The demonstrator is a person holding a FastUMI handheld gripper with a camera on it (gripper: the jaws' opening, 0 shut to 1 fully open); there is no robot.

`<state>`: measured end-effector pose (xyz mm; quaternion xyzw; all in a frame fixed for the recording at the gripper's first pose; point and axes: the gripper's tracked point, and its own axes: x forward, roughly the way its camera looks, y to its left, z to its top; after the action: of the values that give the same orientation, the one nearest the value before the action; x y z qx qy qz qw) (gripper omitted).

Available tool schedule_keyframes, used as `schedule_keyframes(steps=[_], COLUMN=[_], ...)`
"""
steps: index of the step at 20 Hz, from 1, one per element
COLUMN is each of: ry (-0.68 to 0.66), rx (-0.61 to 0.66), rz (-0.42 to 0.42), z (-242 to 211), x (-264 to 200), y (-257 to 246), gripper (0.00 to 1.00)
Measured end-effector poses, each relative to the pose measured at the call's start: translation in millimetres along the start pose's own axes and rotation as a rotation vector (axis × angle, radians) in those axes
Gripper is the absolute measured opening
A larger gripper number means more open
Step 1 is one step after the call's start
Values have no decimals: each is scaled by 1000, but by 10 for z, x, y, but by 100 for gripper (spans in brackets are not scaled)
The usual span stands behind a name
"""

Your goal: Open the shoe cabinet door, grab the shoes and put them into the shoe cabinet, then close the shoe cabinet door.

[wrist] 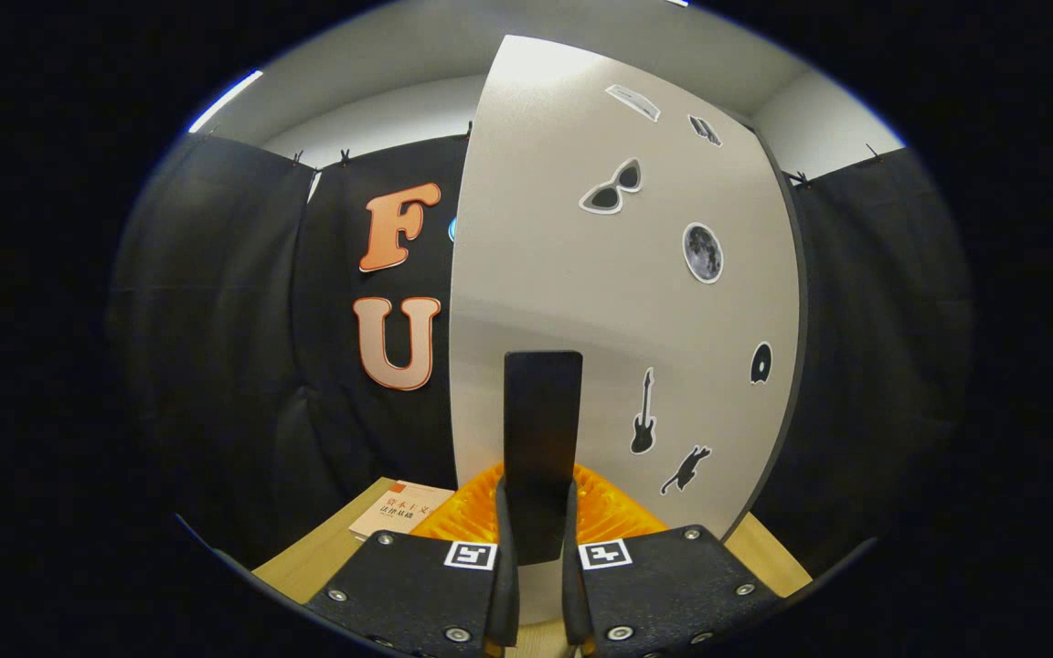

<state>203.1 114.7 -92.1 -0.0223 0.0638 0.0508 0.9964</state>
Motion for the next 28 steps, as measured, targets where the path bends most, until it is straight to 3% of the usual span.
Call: schedule_keyframes(steps=[17, 22, 28], ry=[-28, -46, -38], rx=[48, 58, 59], rz=[171, 167, 95], z=[-127, -150, -235], x=[-906, -1124, -1294], y=[-941, -1305, -1929], gripper=[18, 18, 17])
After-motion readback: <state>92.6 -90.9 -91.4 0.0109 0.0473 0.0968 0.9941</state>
